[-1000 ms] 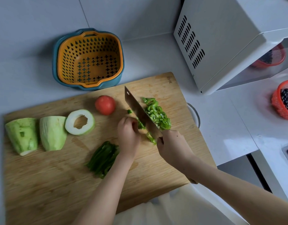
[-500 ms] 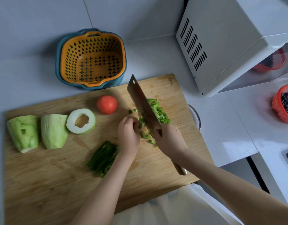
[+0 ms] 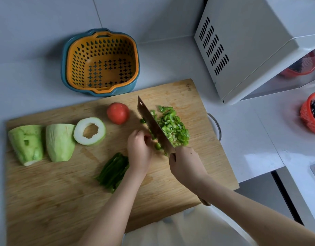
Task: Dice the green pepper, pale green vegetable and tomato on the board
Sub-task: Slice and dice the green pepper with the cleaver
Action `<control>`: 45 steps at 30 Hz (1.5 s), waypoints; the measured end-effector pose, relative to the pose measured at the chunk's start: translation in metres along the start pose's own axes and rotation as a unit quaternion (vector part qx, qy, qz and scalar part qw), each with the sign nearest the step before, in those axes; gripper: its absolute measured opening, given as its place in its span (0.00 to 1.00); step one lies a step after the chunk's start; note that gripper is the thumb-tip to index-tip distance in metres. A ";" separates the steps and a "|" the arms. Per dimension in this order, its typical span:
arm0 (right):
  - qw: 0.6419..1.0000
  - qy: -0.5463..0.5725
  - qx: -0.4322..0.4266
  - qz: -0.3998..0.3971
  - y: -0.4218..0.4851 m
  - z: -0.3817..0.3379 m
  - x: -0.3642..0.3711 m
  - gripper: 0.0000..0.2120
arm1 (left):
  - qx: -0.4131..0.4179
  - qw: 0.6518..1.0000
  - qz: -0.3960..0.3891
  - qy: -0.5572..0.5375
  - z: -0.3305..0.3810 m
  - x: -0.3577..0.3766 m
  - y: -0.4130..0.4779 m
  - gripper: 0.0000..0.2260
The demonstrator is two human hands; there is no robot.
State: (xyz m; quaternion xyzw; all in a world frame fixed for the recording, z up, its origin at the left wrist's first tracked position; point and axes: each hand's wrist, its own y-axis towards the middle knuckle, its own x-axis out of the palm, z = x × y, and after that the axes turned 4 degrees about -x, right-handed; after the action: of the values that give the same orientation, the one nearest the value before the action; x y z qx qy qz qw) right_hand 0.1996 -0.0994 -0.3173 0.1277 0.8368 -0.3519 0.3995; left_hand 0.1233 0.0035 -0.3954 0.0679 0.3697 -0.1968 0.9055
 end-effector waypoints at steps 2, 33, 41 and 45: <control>1.000 -0.002 0.004 0.000 0.006 -0.005 0.003 0.16 | -0.005 1.000 0.001 0.001 0.001 0.001 0.002 0.08; 0.994 0.108 0.005 0.017 0.028 -0.013 -0.004 0.13 | 0.033 0.999 -0.022 0.022 -0.008 0.001 0.007 0.08; 0.976 0.215 0.038 0.014 0.013 0.021 -0.045 0.10 | 0.075 0.995 -0.032 -0.060 0.009 0.012 -0.002 0.06; 0.914 0.395 0.089 -0.015 0.011 0.031 -0.060 0.06 | 0.179 0.983 -0.024 -0.015 0.024 0.014 -0.014 0.20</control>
State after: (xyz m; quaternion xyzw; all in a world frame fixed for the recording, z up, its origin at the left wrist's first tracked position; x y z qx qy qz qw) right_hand 0.2615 -0.1084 -0.2909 0.2791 0.8935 -0.3513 0.0178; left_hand 0.1425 -0.0197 -0.3879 0.2173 0.3166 -0.2821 0.8792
